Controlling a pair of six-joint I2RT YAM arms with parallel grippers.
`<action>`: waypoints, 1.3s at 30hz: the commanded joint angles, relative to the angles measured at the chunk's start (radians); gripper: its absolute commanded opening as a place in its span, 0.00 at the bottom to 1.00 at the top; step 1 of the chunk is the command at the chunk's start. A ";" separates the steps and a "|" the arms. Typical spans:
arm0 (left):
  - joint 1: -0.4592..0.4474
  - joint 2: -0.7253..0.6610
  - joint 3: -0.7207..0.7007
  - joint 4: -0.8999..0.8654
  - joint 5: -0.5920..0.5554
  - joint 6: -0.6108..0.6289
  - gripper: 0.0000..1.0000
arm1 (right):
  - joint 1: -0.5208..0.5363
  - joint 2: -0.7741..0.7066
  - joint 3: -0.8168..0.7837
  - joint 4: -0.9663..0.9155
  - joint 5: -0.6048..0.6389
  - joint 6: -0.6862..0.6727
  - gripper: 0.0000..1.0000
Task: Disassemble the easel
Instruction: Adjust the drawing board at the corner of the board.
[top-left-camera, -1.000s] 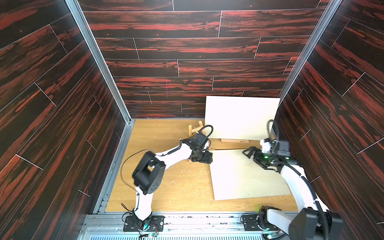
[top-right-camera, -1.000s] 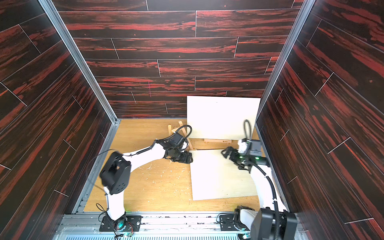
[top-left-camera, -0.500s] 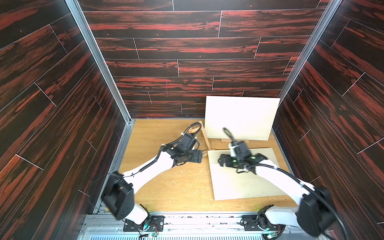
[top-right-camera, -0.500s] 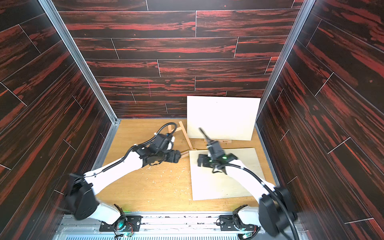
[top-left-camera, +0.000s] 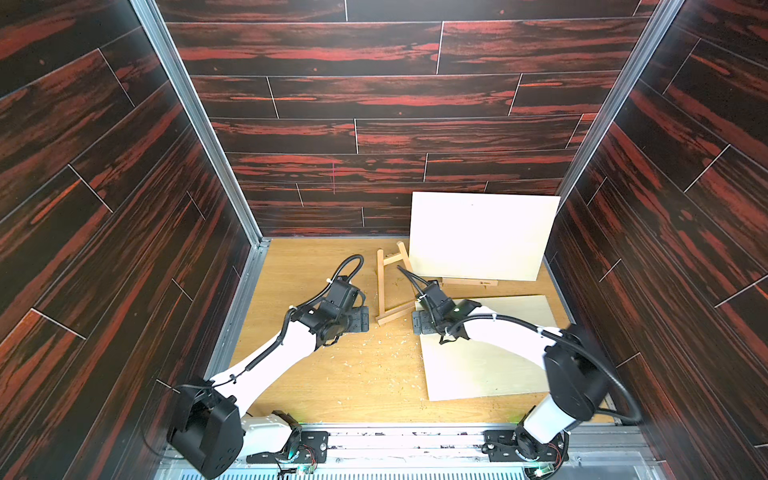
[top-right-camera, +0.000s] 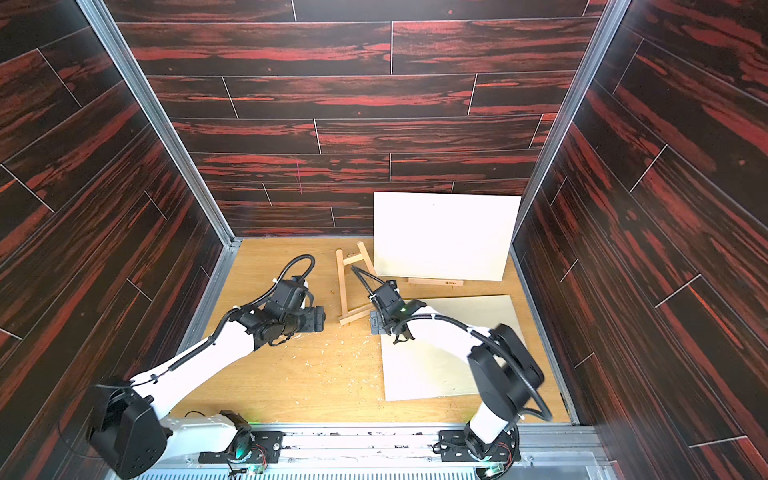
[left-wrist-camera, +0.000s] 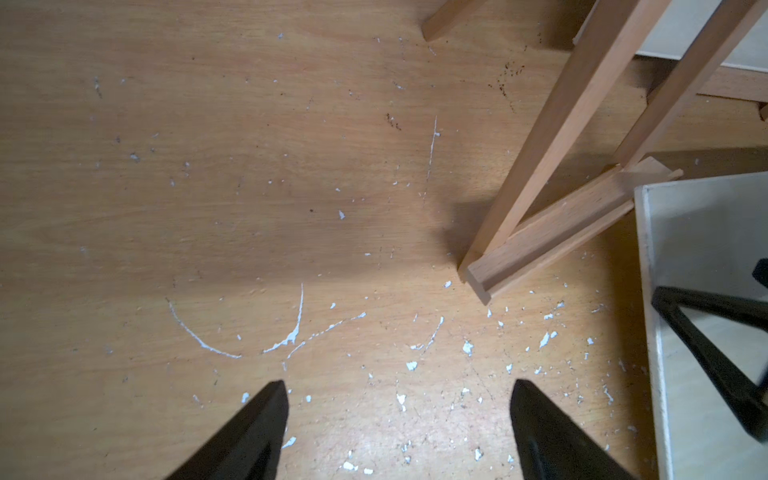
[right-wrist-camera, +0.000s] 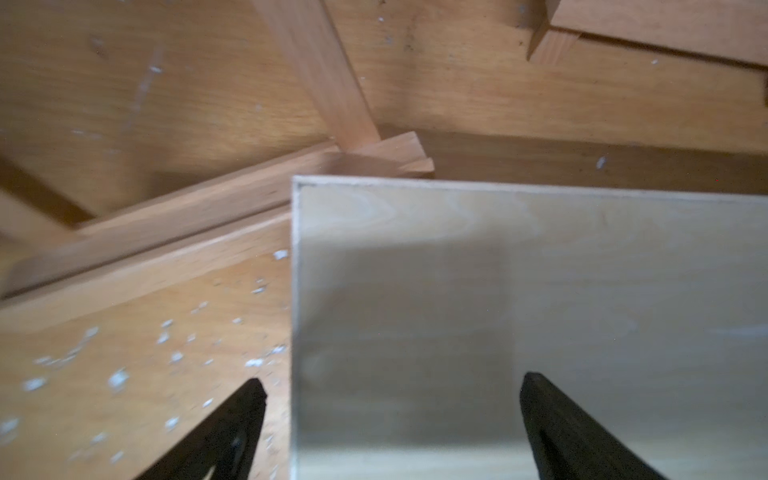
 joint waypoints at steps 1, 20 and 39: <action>0.008 -0.030 -0.032 0.001 -0.024 -0.025 0.88 | 0.021 0.061 0.040 -0.020 0.132 -0.017 0.99; 0.018 -0.030 -0.049 0.013 -0.020 -0.036 0.88 | -0.058 0.046 -0.061 0.037 0.146 -0.054 0.99; 0.019 0.002 -0.029 0.027 0.005 -0.035 0.88 | -0.085 -0.037 -0.078 0.055 0.038 -0.041 0.99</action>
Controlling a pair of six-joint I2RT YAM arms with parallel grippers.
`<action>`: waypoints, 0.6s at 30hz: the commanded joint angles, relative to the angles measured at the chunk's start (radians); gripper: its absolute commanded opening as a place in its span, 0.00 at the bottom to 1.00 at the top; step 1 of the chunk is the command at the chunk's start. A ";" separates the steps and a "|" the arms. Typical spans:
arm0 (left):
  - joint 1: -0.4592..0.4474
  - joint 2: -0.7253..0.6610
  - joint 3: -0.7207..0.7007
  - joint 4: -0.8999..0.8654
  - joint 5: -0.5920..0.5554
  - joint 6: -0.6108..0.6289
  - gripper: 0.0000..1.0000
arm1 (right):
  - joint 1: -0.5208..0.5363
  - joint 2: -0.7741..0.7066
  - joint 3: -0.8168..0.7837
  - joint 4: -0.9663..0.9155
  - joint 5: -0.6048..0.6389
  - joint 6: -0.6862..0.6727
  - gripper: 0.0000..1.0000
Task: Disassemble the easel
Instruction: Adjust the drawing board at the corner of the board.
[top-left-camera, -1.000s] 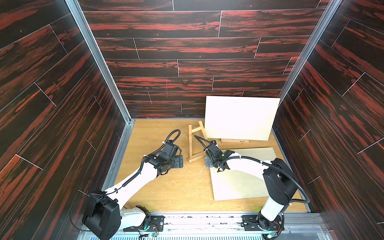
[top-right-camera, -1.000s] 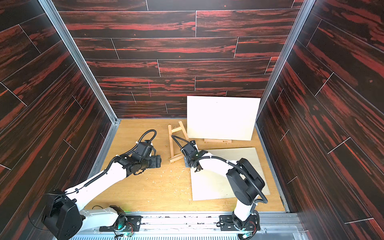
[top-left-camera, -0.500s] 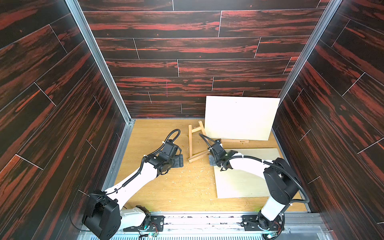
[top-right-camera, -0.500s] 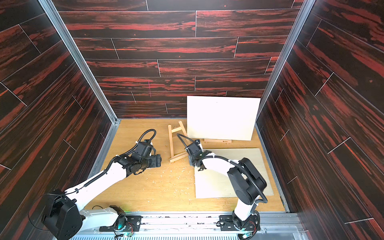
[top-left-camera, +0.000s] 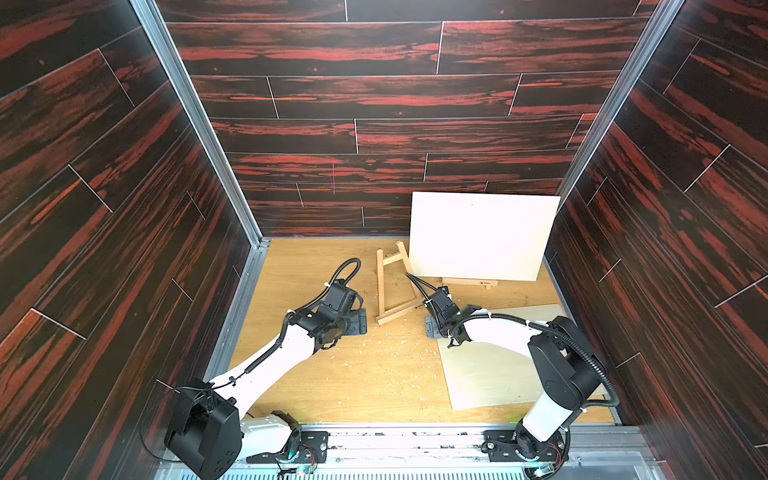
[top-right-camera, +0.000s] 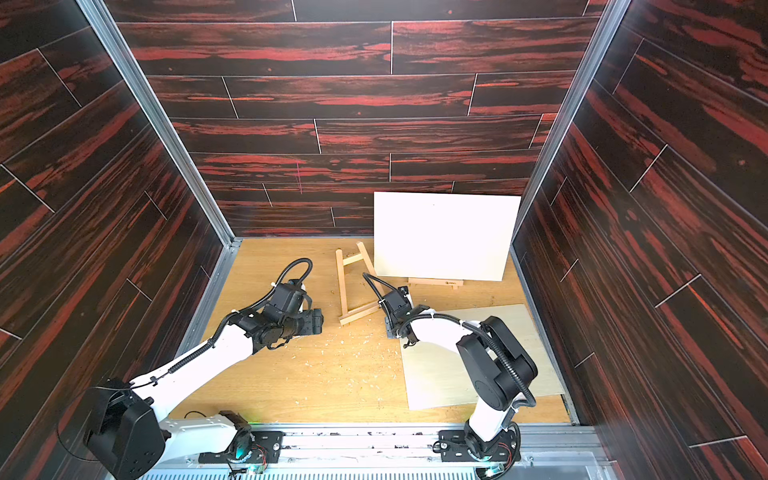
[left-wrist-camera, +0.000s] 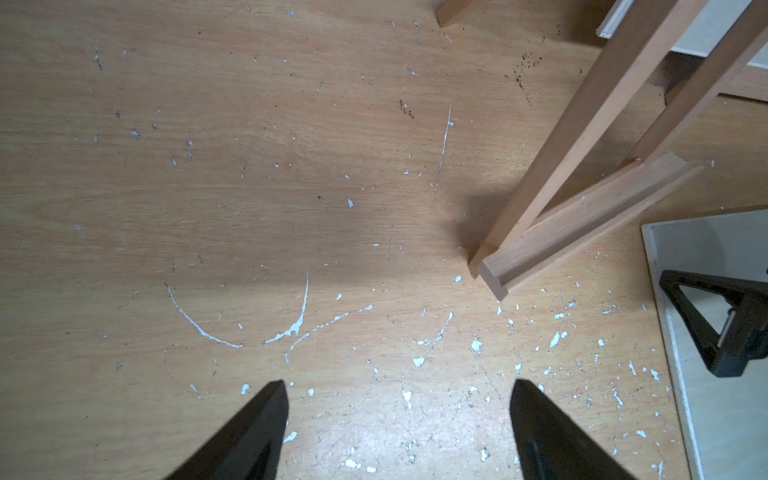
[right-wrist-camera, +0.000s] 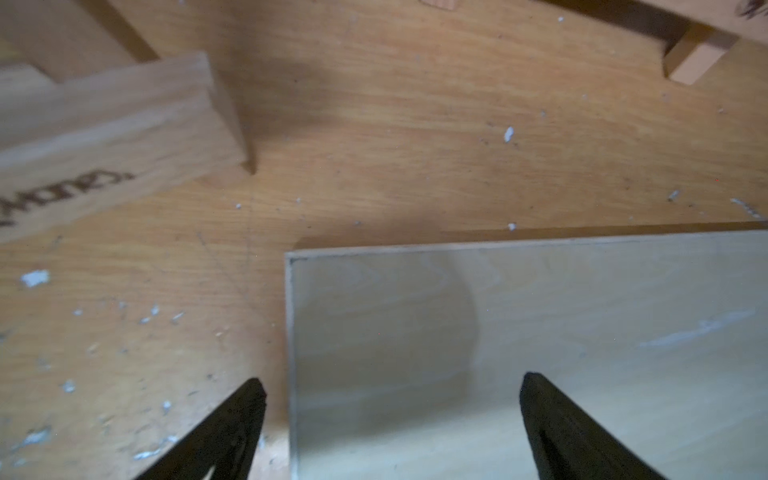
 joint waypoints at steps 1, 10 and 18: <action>0.006 0.004 0.005 0.004 -0.001 -0.013 0.88 | -0.002 -0.073 0.047 -0.024 -0.054 0.014 0.99; 0.005 -0.018 -0.011 0.010 -0.008 -0.008 0.88 | -0.021 -0.128 0.082 0.082 -0.278 -0.051 0.99; 0.006 -0.085 -0.061 0.009 -0.031 -0.007 0.88 | -0.091 -0.081 0.150 0.222 -0.373 -0.175 0.95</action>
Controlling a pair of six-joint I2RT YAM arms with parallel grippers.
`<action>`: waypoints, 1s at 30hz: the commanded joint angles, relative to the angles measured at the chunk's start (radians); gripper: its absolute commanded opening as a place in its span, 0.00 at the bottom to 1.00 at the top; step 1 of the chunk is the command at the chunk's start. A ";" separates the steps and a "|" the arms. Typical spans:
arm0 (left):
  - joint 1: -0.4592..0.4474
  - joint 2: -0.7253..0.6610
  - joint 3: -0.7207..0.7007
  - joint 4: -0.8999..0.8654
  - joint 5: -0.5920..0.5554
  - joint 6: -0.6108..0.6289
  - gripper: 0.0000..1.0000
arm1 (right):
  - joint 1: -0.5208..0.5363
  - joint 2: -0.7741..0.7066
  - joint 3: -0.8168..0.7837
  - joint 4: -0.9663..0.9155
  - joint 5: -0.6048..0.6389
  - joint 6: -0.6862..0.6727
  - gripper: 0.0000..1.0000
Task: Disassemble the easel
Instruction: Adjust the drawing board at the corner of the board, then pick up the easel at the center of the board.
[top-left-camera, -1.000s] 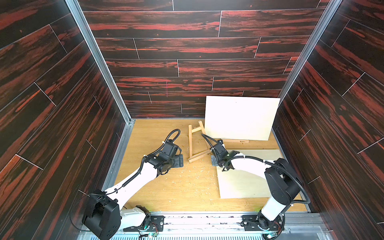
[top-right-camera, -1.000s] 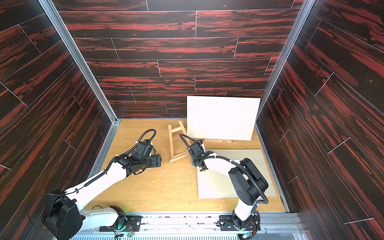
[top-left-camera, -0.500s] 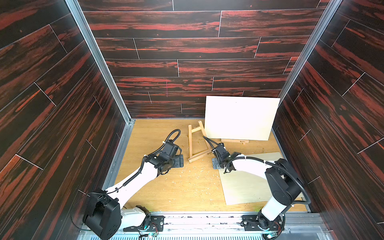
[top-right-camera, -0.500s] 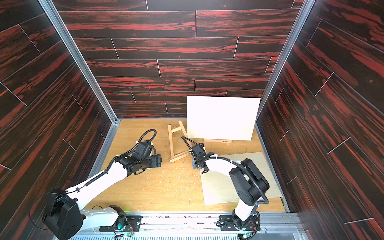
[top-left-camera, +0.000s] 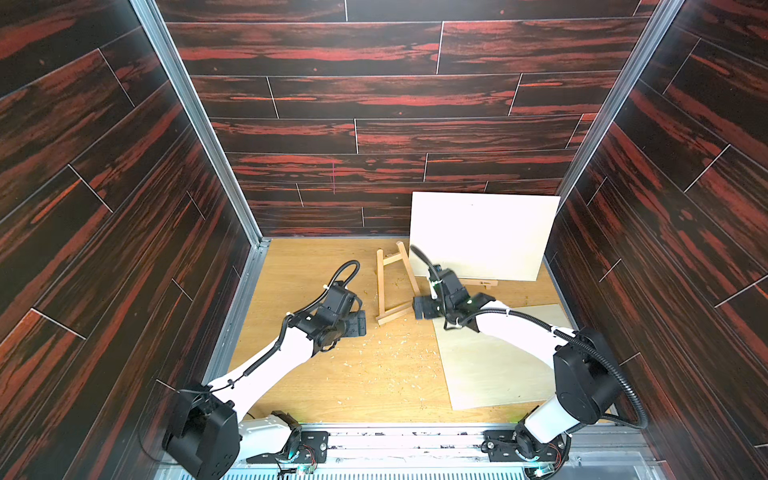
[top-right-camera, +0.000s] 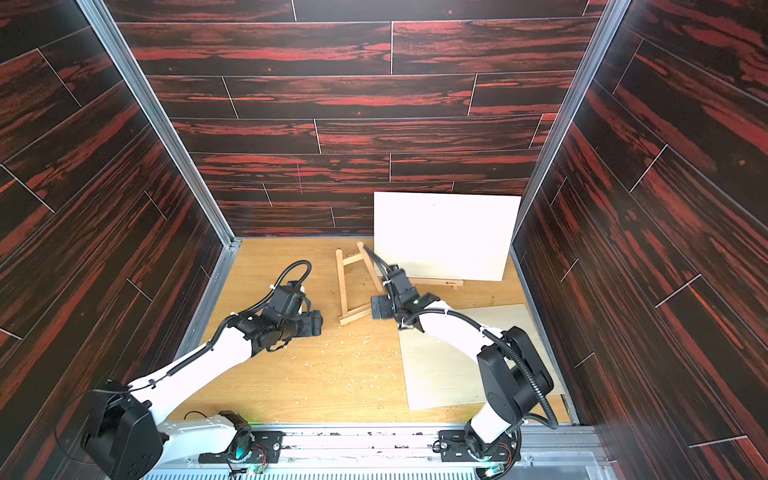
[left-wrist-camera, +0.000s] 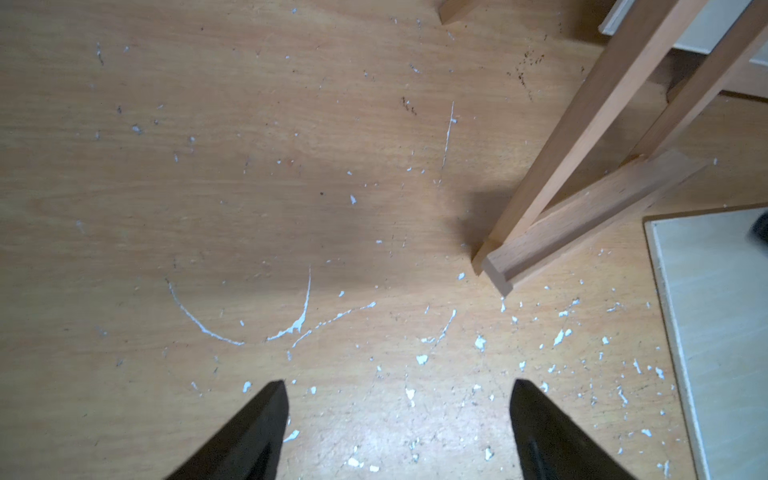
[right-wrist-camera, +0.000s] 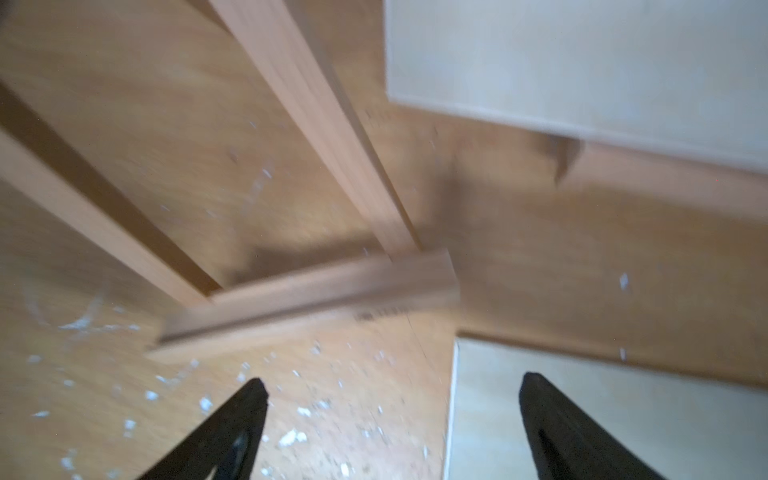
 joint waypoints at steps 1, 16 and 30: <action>0.006 -0.055 -0.021 -0.006 -0.028 -0.004 0.88 | -0.052 0.026 0.023 0.115 -0.073 -0.074 0.94; 0.013 -0.116 -0.062 0.017 0.004 0.015 0.87 | -0.111 0.164 -0.054 0.492 -0.273 -0.281 0.78; 0.017 -0.080 -0.054 0.042 0.008 0.015 0.87 | -0.102 0.288 0.006 0.550 -0.274 -0.371 0.59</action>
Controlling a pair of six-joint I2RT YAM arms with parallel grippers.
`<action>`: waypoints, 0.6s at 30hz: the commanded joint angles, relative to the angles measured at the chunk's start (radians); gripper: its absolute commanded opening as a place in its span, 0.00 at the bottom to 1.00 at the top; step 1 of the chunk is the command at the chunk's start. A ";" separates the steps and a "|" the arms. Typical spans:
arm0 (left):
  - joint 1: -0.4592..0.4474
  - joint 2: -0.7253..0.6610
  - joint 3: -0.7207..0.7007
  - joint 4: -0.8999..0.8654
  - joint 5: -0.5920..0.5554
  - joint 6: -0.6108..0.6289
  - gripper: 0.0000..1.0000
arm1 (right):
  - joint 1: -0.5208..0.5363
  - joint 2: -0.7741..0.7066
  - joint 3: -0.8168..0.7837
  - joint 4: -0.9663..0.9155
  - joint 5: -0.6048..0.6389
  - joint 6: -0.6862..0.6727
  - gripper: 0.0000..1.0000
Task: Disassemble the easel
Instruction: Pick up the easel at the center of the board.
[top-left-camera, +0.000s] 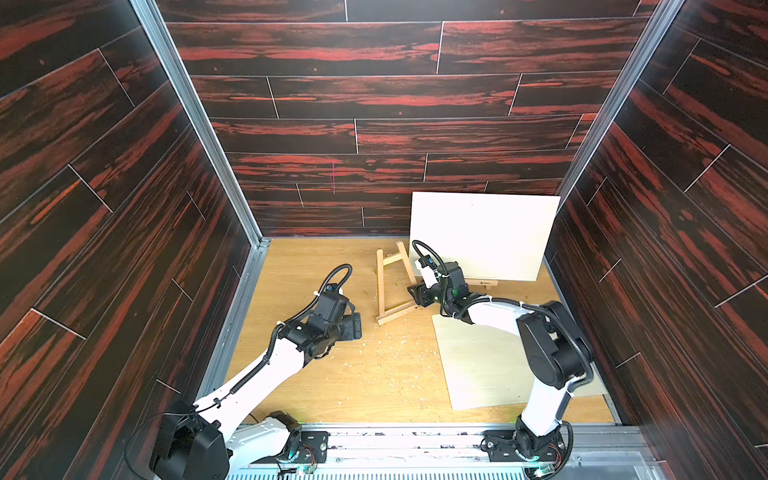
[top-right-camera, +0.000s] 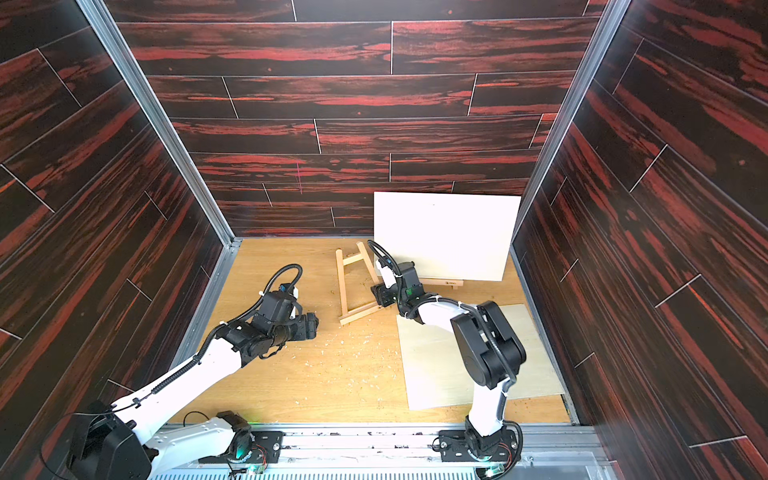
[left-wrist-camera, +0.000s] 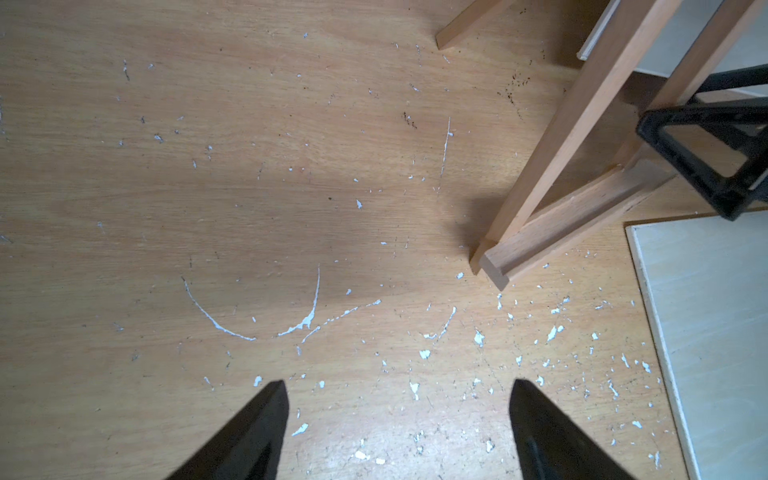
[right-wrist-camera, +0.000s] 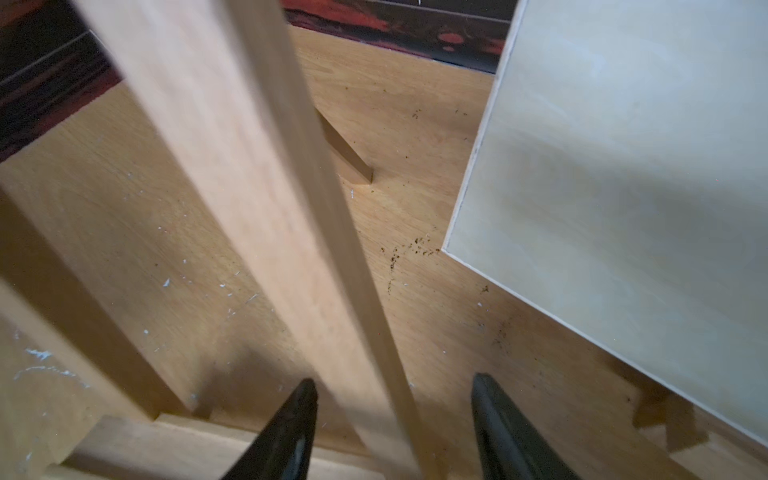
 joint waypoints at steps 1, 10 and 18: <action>0.006 0.012 0.002 0.010 0.003 0.002 0.87 | 0.012 0.043 0.038 0.033 -0.011 -0.054 0.56; 0.012 0.023 0.016 0.009 0.005 0.005 0.87 | 0.035 0.064 0.052 0.046 0.015 -0.115 0.30; 0.029 0.015 0.017 0.005 0.006 0.007 0.87 | 0.063 0.037 0.040 0.048 0.047 -0.175 0.17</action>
